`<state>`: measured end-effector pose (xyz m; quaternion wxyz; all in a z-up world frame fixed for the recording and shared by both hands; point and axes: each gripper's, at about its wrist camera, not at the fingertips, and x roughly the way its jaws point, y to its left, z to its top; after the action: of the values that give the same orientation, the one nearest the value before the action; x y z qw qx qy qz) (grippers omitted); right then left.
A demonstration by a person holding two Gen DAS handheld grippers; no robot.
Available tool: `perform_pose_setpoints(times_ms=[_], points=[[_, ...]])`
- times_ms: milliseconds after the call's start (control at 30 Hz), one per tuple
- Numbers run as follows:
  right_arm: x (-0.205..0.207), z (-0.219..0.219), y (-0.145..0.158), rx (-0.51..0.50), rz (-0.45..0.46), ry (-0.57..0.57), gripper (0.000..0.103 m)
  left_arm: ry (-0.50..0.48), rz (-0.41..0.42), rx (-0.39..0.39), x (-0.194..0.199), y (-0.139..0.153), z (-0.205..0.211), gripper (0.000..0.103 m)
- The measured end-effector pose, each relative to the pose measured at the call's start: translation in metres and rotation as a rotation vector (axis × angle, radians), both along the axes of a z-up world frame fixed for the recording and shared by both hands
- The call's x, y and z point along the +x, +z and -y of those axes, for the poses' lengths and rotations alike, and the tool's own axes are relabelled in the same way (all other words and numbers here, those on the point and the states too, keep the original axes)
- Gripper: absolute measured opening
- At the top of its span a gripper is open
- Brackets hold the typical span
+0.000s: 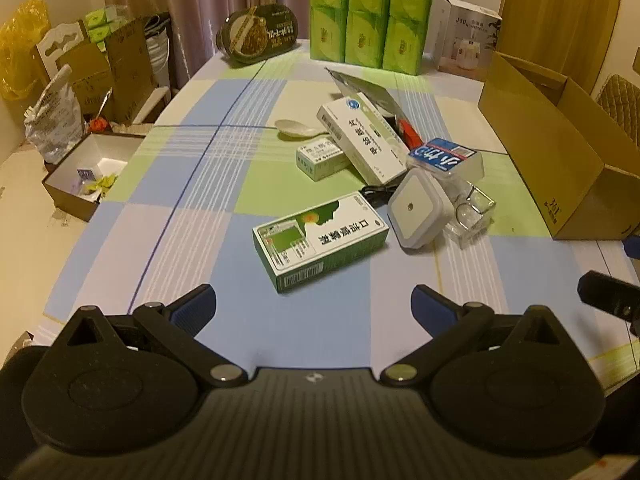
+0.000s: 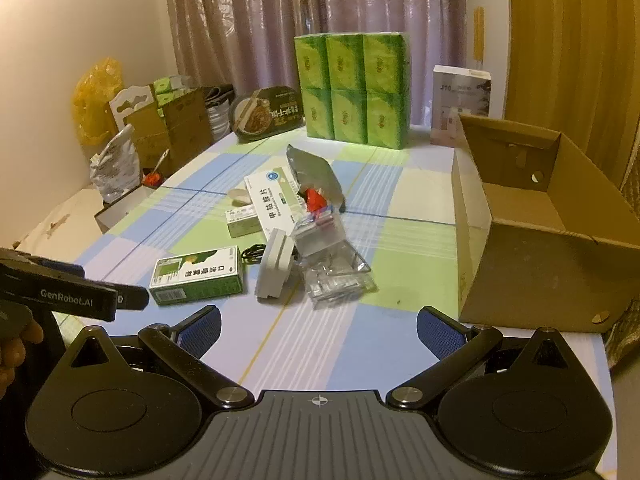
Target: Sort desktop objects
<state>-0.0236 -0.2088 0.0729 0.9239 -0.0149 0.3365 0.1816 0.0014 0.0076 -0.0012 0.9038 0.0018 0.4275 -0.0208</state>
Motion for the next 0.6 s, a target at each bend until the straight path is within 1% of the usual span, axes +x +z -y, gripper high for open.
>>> perform_pose_setpoints(times_ms=[467,600], points=[[0.0015,0.0009,-0.0044,-0.005,-0.018,0.004,0.101,-0.022,-0.007,-0.004,0.0004,-0.0019,0.0033,0.102],[0.0025,0.0011,-0.0063,-0.009,-0.026,0.007,0.101,-0.025,-0.009,-0.017,0.0007,-0.0018,0.0032,0.102]])
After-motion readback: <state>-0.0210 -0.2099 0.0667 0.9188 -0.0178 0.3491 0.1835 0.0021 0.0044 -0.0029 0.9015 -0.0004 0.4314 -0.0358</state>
